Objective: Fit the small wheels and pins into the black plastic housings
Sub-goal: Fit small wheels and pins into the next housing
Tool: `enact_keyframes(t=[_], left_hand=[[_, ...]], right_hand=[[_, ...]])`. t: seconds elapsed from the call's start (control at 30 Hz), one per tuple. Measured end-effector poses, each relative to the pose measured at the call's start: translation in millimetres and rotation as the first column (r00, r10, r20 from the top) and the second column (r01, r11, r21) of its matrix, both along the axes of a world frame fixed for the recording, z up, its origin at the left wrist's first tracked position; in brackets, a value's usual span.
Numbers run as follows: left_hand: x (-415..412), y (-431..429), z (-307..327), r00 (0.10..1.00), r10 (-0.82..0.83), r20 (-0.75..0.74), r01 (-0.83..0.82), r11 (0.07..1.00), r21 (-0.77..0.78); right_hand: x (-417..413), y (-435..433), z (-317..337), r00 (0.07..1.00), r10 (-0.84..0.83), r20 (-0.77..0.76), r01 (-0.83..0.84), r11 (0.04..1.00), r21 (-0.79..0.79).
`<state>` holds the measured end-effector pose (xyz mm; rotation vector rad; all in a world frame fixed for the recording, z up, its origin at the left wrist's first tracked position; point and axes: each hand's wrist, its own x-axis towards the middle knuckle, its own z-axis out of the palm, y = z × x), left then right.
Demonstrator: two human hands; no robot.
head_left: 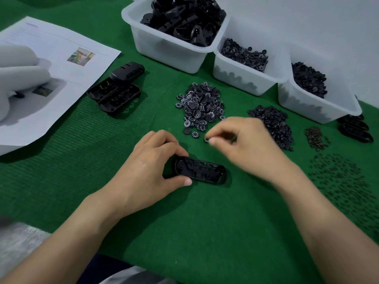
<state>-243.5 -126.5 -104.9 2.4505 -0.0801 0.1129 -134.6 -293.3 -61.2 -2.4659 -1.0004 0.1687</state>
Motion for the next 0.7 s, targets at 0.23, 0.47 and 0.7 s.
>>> enact_keyframes(t=[0.23, 0.47, 0.7], left_hand=[[-0.5, 1.0, -0.2, 1.000, 0.004, -0.005, -0.004, 1.000, 0.000], [-0.7, 0.5, 0.3, 1.000, 0.011, -0.003, -0.011, 1.000, -0.005], [-0.2, 0.1, 1.4, 1.000, 0.016, -0.008, -0.016, 1.000, -0.011]], right_hand=[[11.4, -2.6, -23.7, 0.997, -0.081, 0.000, 0.081, 0.996, -0.037], [7.2, -10.6, -22.3, 0.997, -0.009, -0.078, 0.012, 0.999, 0.038], [4.3, -15.4, -26.1, 0.997, 0.004, -0.075, 0.003, 0.996, 0.086]])
